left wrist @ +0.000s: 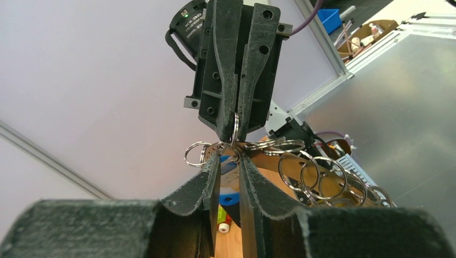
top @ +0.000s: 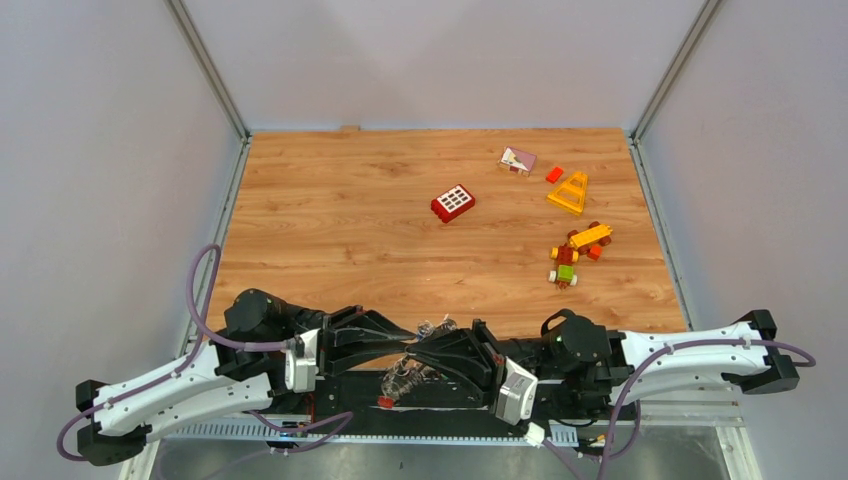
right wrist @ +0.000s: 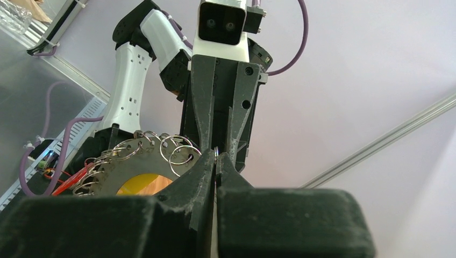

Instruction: Remove the keys from the keyring

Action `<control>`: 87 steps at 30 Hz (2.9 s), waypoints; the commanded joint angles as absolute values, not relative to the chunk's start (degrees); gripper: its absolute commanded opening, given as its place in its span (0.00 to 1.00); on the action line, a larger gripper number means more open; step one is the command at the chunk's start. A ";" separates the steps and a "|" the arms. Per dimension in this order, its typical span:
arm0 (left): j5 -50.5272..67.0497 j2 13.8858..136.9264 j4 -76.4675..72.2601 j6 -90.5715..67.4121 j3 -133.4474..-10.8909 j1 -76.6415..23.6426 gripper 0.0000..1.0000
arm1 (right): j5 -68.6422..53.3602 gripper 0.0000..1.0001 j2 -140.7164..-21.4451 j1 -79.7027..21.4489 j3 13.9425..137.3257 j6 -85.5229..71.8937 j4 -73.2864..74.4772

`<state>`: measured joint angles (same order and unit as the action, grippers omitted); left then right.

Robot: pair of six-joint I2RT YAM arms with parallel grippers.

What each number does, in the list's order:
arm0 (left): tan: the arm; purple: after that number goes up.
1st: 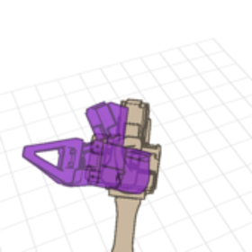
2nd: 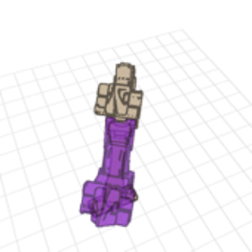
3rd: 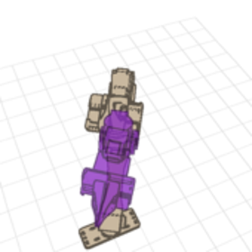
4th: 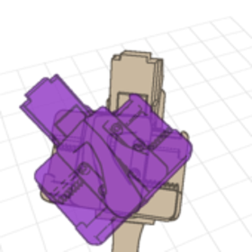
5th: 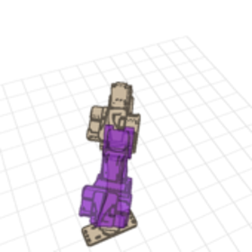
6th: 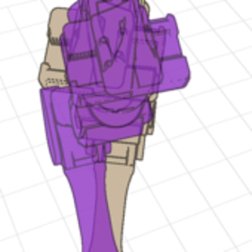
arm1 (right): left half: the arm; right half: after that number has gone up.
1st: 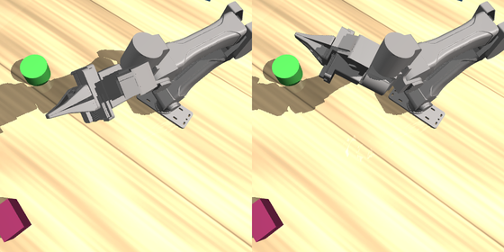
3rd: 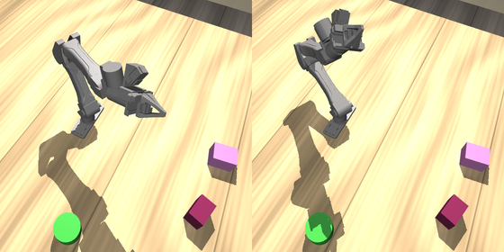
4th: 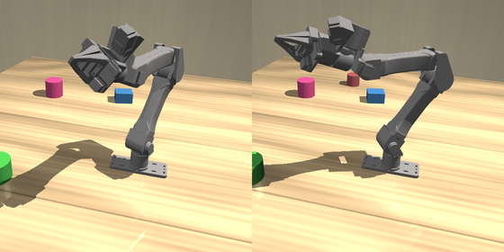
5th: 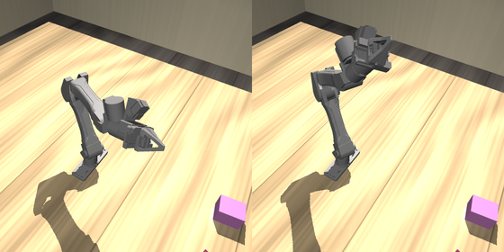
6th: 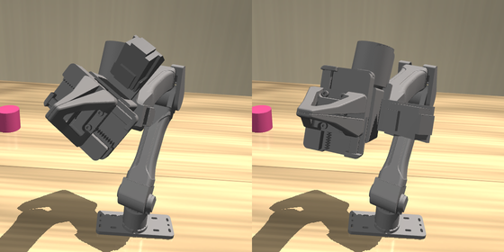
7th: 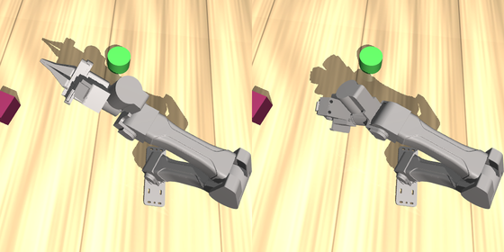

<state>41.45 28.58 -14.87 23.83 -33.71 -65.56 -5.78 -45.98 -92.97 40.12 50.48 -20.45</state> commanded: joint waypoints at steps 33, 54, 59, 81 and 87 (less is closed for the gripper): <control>40.94 26.43 -12.34 26.33 -36.41 -65.71 0.21 | 2.24 0.00 -45.84 -92.90 41.20 51.74 -21.27; 37.88 24.96 -7.34 30.36 -37.23 -65.73 0.23 | -1.67 0.01 -43.59 -92.90 40.82 49.94 -20.21; 38.54 25.69 -8.79 29.45 -37.32 -65.68 0.23 | -1.17 0.01 -44.34 -92.90 40.78 50.26 -20.83; 41.16 28.37 -10.24 28.04 -38.36 -65.69 0.11 | 4.01 0.02 -47.49 -92.90 41.16 51.99 -20.94; 41.04 28.56 -9.20 28.16 -38.91 -65.70 0.09 | 7.04 0.01 -49.15 -92.90 42.13 51.94 -18.50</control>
<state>39.03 27.57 -7.84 29.28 -36.18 -65.19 1.41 -47.27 -93.27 40.12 51.13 -18.79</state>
